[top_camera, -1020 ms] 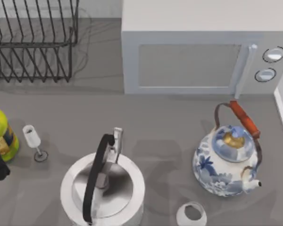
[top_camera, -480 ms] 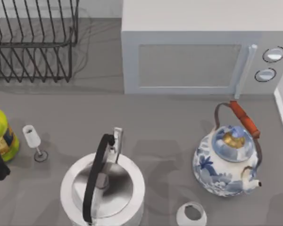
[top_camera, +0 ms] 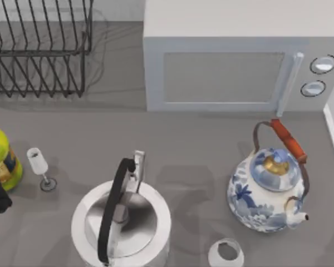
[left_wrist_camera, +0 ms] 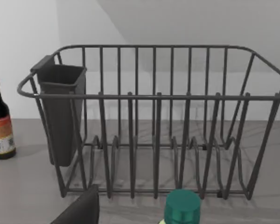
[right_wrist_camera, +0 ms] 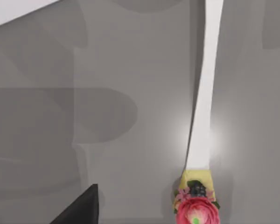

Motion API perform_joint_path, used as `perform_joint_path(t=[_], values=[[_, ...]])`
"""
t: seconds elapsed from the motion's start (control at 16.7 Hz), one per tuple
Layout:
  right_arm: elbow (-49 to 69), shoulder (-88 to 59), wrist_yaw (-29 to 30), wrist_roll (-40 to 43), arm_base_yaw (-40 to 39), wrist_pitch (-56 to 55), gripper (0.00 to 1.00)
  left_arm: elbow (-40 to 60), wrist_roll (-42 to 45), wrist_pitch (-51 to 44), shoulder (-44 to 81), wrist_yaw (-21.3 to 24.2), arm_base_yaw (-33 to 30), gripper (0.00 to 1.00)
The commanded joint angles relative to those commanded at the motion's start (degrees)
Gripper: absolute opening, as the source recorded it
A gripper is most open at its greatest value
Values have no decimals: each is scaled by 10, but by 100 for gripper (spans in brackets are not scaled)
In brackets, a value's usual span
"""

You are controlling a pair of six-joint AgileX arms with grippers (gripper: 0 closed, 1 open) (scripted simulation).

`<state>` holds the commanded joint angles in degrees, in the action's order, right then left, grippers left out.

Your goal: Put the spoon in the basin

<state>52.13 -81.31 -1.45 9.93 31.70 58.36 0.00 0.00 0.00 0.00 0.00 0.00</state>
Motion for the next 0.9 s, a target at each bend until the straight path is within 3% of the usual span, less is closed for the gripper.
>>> perform_joint_path(t=[0.24,0.66,0.9], values=[[-22,-22,0,-2,0,-40,100,0,0,0,0,0,0,100],[-117,-116,0,-9,-5,-235,100,0,0,0,0,0,0,100],[-133,-133,0,-10,-6,-264,100,0,0,0,0,0,0,100]])
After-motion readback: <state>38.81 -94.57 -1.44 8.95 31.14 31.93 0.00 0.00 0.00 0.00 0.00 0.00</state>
